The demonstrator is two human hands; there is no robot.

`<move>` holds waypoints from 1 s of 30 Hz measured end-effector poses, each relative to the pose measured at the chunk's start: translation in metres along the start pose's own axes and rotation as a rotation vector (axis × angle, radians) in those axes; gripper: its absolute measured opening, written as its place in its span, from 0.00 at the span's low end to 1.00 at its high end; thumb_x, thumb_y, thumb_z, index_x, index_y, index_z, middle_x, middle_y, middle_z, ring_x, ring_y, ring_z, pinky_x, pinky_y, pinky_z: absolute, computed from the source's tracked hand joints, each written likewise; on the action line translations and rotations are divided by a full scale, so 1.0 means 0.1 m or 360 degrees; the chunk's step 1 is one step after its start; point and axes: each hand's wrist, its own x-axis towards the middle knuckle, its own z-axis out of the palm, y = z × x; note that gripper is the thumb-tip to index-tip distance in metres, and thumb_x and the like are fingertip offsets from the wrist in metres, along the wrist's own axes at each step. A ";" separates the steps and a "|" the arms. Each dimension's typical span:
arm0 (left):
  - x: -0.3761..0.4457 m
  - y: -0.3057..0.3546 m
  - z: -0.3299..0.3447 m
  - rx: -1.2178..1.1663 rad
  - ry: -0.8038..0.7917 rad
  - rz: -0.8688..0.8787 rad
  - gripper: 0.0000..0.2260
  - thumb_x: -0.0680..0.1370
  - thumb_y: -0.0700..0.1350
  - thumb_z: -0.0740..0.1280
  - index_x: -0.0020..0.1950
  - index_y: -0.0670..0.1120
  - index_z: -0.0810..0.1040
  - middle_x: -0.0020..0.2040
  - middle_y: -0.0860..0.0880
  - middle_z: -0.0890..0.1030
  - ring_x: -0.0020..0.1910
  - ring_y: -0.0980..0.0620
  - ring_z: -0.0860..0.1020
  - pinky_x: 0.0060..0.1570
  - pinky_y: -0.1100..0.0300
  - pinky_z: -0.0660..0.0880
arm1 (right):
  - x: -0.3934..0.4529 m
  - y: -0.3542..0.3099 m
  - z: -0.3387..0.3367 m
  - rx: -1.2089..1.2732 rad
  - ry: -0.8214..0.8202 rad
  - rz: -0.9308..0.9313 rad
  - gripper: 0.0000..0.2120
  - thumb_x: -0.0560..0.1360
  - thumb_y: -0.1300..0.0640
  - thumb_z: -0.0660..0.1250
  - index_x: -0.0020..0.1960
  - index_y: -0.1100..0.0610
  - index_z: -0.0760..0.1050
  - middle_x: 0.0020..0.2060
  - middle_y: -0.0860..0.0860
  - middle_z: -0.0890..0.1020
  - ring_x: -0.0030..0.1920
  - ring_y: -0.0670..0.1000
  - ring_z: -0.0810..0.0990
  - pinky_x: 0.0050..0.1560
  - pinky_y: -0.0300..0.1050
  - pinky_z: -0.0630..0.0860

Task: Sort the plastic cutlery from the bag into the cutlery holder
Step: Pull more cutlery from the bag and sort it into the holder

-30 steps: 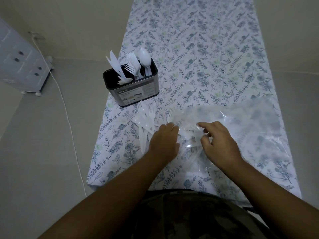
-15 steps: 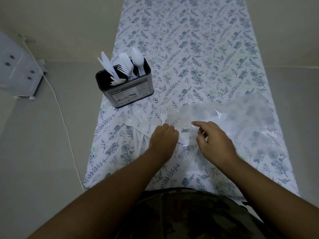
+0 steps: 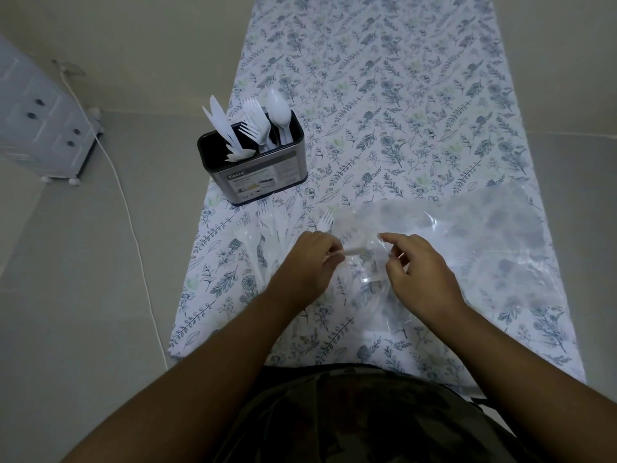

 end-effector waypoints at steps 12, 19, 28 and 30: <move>0.01 -0.14 -0.30 -0.0232 0.0312 -0.1241 0.10 0.77 0.47 0.72 0.54 0.44 0.79 0.43 0.50 0.81 0.39 0.57 0.77 0.37 0.66 0.72 | 0.03 -0.03 0.05 -0.0021 -0.0043 -0.0016 0.20 0.80 0.57 0.62 0.71 0.44 0.74 0.47 0.40 0.75 0.45 0.39 0.76 0.45 0.45 0.75; -0.09 0.09 -0.16 -0.0116 0.0257 -0.0675 0.02 0.78 0.42 0.69 0.49 0.46 0.77 0.45 0.51 0.77 0.44 0.56 0.76 0.42 0.68 0.75 | 0.04 -0.03 0.02 0.0040 -0.0042 -0.0045 0.20 0.80 0.58 0.62 0.71 0.46 0.75 0.48 0.42 0.75 0.43 0.40 0.77 0.46 0.43 0.75; 0.05 0.45 0.18 -0.1309 -0.0246 -0.1298 0.16 0.80 0.59 0.65 0.55 0.48 0.80 0.50 0.48 0.84 0.47 0.52 0.83 0.51 0.53 0.81 | -0.05 0.04 -0.08 0.0147 -0.0108 -0.0238 0.21 0.81 0.57 0.65 0.73 0.48 0.74 0.52 0.44 0.78 0.51 0.41 0.78 0.52 0.39 0.76; 0.09 0.48 0.19 -0.1354 -0.0305 -0.1352 0.18 0.77 0.58 0.70 0.59 0.48 0.79 0.52 0.49 0.84 0.48 0.52 0.83 0.49 0.54 0.82 | -0.03 0.17 -0.15 -0.0061 0.0169 -0.0313 0.19 0.79 0.57 0.67 0.70 0.50 0.77 0.57 0.48 0.79 0.59 0.50 0.77 0.60 0.52 0.75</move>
